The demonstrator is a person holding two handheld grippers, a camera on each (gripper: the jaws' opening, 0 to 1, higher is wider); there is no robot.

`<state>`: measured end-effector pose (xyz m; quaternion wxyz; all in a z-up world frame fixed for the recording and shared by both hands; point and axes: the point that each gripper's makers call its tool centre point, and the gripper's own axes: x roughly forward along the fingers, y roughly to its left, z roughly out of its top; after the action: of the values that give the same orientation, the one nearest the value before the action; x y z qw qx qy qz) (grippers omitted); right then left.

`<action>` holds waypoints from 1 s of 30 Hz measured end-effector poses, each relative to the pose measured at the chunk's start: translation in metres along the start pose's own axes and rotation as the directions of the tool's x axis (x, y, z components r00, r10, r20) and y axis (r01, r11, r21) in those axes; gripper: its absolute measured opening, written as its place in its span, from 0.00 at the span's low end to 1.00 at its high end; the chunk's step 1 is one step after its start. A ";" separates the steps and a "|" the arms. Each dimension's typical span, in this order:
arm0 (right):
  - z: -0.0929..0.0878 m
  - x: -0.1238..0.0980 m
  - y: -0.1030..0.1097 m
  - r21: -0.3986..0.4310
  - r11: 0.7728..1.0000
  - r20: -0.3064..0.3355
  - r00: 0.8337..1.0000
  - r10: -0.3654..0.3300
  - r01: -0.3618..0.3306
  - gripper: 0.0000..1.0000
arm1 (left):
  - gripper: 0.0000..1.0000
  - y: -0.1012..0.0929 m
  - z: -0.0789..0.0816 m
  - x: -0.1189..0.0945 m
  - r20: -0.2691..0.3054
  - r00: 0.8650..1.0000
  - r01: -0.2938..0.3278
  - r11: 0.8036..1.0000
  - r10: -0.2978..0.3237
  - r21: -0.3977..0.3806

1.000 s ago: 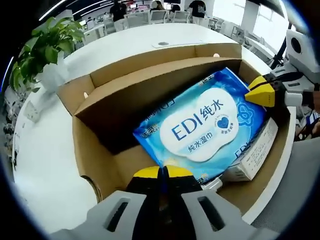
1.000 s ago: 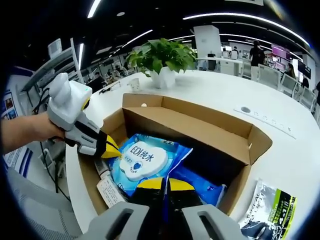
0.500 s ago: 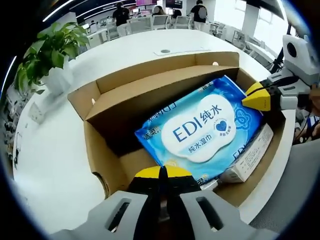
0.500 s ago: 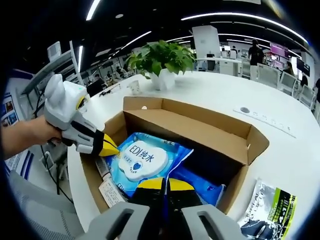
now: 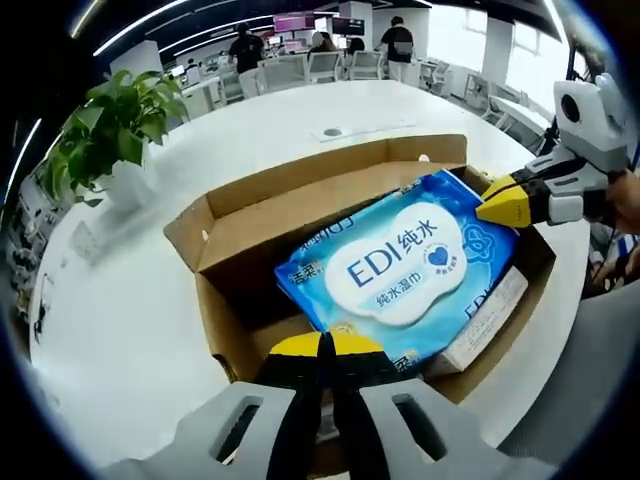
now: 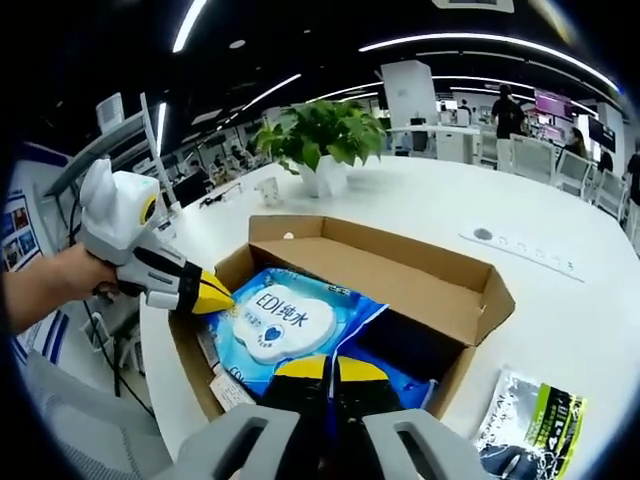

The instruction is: Operate the shoe box by opening the lid, removing the specified soft item, and placing it in the target area until the item is outside and the box remains undamaged.

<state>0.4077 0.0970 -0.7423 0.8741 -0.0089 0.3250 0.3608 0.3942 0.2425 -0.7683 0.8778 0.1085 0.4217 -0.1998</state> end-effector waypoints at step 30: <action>0.011 -0.064 -0.021 0.092 0.996 0.061 0.998 -0.015 0.009 0.00 | 0.00 -0.053 0.054 -0.046 0.123 0.991 0.042 0.999 -0.045 0.024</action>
<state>0.3937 0.0440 -0.7018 0.8854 0.0404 0.3141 0.3404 0.3826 0.1879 -0.6999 0.8963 0.0959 0.3669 -0.2298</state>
